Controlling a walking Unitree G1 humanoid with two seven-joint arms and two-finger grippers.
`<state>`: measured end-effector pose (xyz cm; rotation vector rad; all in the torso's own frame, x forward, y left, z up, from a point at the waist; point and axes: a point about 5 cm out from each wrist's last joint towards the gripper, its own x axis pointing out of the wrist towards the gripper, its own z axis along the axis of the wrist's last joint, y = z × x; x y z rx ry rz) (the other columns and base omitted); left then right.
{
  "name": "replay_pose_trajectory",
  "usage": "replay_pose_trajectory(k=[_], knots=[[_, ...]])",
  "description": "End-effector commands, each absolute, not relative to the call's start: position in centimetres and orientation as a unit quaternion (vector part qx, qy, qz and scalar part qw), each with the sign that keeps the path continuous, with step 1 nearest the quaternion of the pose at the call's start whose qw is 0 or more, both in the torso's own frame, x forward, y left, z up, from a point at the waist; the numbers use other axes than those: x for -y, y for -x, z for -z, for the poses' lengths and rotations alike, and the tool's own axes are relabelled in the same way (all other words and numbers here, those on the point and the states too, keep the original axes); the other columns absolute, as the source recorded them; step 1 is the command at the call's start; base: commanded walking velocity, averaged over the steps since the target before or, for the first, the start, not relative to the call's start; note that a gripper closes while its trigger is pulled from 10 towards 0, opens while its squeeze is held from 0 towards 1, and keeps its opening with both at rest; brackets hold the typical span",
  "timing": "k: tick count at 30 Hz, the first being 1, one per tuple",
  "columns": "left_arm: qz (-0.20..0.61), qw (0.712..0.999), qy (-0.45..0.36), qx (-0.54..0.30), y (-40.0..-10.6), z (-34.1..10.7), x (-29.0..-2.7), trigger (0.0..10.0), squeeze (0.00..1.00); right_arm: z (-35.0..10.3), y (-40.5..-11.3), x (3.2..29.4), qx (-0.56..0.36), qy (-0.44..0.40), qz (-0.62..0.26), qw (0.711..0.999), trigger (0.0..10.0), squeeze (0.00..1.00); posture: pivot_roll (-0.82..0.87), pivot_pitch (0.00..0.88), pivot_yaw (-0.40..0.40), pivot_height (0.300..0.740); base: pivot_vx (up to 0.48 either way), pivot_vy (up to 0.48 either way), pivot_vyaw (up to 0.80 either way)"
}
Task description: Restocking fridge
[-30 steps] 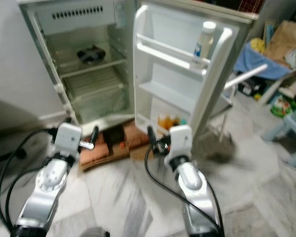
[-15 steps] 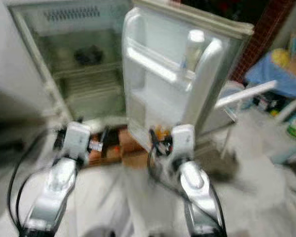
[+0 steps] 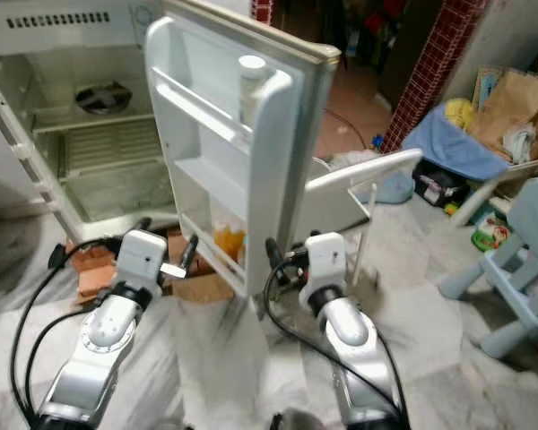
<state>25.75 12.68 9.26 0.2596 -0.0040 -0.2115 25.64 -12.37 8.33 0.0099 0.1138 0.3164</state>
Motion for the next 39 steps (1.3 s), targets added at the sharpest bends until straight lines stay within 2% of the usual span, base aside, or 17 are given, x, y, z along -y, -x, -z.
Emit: replay_pose_trajectory(k=[1, 14, 21, 27, 34, 39], knots=[[0.114, 0.985, -0.13, 0.01, -25.9, -9.6, -12.1, 10.0, 0.0, -8.9, -25.9, 13.1, -0.042, 0.005, -0.149, 0.988, 10.0, 0.0, 0.05, 0.014, -0.008, 0.74, 0.0, -0.48, 0.0], [0.092, 0.989, -0.112, 0.02, -25.8, -9.9, -12.8, 10.0, 0.0, -10.6, -26.9, 13.8, 0.004, -0.003, -0.106, 0.994, 10.0, 0.0, 0.05, 0.017, -0.002, 0.74, 0.0, -0.031, 0.69], [0.083, 0.991, -0.105, 0.018, -25.8, -9.9, -13.4, 10.0, 0.0, -10.7, -27.2, 14.7, 0.007, -0.031, -0.061, 0.998, 10.0, 0.0, 0.05, 0.017, 0.002, 0.74, 0.0, 0.0, 0.0], [0.084, 0.991, -0.102, 0.021, -25.9, -10.0, -13.3, 10.0, 0.0, -11.1, -27.4, 14.8, 0.019, -0.003, -0.058, 0.998, 10.0, 0.0, 0.05, 0.016, 0.002, 0.74, 0.0, 0.0, 0.0], [0.085, 0.991, -0.101, 0.02, -25.7, -9.9, -13.4, 10.0, 0.0, -10.9, -27.4, 14.7, 0.012, -0.027, -0.05, 0.998, 10.0, 0.0, 0.05, 0.016, 0.001, 0.74, 0.0, 0.0, 0.0], [0.087, 0.991, -0.099, 0.025, -25.8, -10.1, -13.3, 10.0, 0.0, -11.1, -27.5, 14.5, 0.016, -0.023, -0.055, 0.998, 10.0, 0.0, 0.05, 0.017, 0.002, 0.74, 0.372, 0.0, 0.0]])
